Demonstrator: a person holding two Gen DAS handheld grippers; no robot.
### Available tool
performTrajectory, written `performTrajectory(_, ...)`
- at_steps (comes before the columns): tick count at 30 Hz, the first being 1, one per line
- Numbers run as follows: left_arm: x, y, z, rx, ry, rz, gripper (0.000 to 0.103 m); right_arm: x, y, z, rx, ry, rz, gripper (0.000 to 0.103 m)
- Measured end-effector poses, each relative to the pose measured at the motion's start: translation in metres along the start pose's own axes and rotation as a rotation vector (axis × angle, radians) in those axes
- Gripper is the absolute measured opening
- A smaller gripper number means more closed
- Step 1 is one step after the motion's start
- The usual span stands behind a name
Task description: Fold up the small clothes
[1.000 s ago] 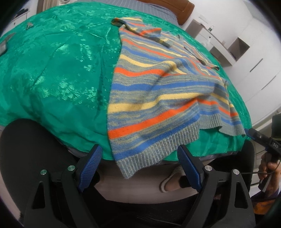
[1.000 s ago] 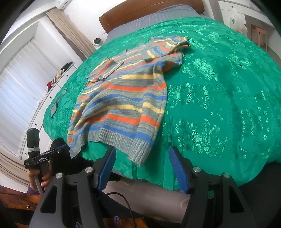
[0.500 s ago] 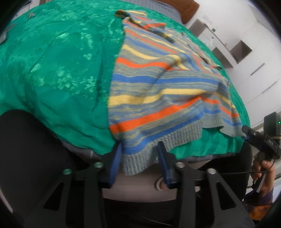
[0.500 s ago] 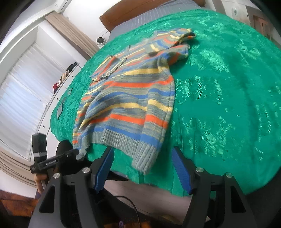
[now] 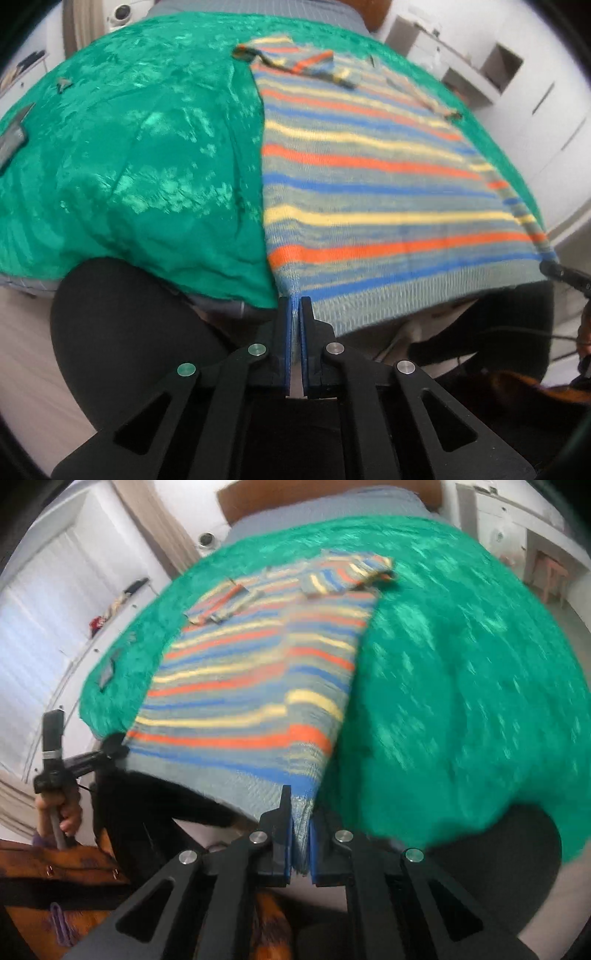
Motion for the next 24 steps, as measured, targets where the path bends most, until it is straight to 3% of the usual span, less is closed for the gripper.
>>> performTrajectory(6,0.016,0.005,-0.008,-0.011,0.076,-0.014,0.002,0.054,-0.009,0.013,0.072,-0.020,-0.059,0.006)
performTrajectory(12,0.023,0.002,-0.016,-0.059,0.116,-0.026,0.009,0.067,-0.017,0.020,0.087,-0.058,-0.085,0.007)
performTrajectory(14,0.016,0.000,-0.018,-0.064,0.118,-0.021,0.019,0.061,-0.021,0.024,0.081,-0.073,-0.103,0.020)
performTrajectory(15,0.011,-0.001,-0.019,-0.062,0.124,-0.017,0.034,0.056,-0.023,0.026,0.076,-0.081,-0.108,0.025)
performTrajectory(16,0.003,-0.002,-0.022,-0.062,0.137,-0.007,0.048,0.049,-0.023,0.030,0.072,-0.096,-0.110,0.037)
performTrajectory(17,-0.005,-0.001,-0.024,-0.063,0.150,0.012,0.054,0.040,-0.022,0.034,0.067,-0.116,-0.105,0.045)
performTrajectory(18,-0.019,0.005,-0.026,-0.064,0.159,0.049,0.060,0.027,-0.017,0.038,0.058,-0.144,-0.089,0.045)
performTrajectory(21,-0.048,0.031,-0.023,-0.058,0.148,0.145,0.069,-0.016,0.018,0.046,0.002,-0.254,0.014,0.048)
performTrajectory(24,-0.074,0.074,-0.008,-0.036,0.112,0.279,0.084,-0.055,0.080,0.034,-0.109,-0.359,0.153,0.068)
Point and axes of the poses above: each gripper's, at about its wrist camera, not at the fingertips, and x roughly the way its jaws point, z to its right, y to its top, the point moved 8 cm from there along x, roughly the way its jaws point, and after that the axes turned 6 degrees about -z, right-handed, at the moved point
